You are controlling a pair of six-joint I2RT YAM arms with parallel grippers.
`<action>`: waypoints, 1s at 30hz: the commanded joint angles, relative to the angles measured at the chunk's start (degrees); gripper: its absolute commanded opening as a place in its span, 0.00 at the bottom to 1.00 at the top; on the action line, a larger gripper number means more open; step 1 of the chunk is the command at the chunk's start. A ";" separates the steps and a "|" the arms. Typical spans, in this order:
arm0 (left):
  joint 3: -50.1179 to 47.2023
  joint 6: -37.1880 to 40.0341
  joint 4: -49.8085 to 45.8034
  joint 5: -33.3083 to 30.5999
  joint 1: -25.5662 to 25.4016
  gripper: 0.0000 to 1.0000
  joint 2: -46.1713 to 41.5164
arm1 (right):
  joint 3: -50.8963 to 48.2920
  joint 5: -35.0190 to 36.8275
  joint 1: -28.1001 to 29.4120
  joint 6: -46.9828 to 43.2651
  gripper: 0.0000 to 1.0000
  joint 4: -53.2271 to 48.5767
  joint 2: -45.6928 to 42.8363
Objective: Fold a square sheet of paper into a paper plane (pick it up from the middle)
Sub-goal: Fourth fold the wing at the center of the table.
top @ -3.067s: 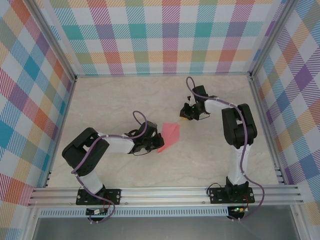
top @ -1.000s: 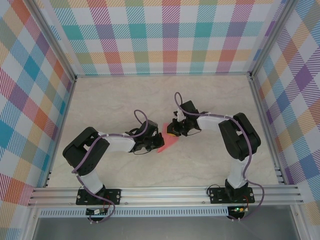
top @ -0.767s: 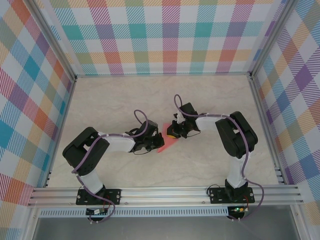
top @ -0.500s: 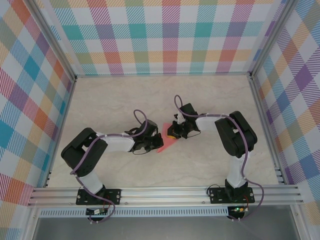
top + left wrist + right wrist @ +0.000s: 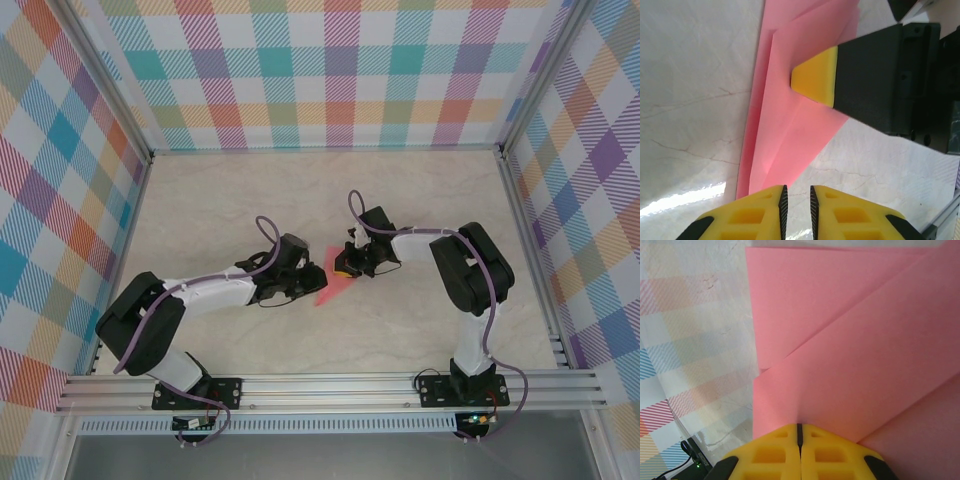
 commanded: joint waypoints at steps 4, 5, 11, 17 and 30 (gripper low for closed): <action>-0.48 -0.54 1.31 5.24 -0.04 0.19 3.66 | -1.26 4.42 0.06 -0.10 0.06 -4.02 3.01; -0.45 -0.44 1.12 5.20 -0.11 0.18 4.14 | -1.17 4.38 0.06 -0.13 0.06 -3.96 3.08; -0.09 -0.39 0.49 4.41 -0.27 0.14 6.60 | -1.17 4.38 0.08 0.00 0.06 -4.24 3.28; -0.73 -0.43 -0.34 4.21 -0.28 0.13 7.56 | -0.91 4.62 0.06 -0.11 0.06 -4.65 3.45; -3.10 -2.60 1.18 5.45 -0.58 0.13 7.21 | -0.73 4.82 0.08 0.05 0.05 -5.05 4.06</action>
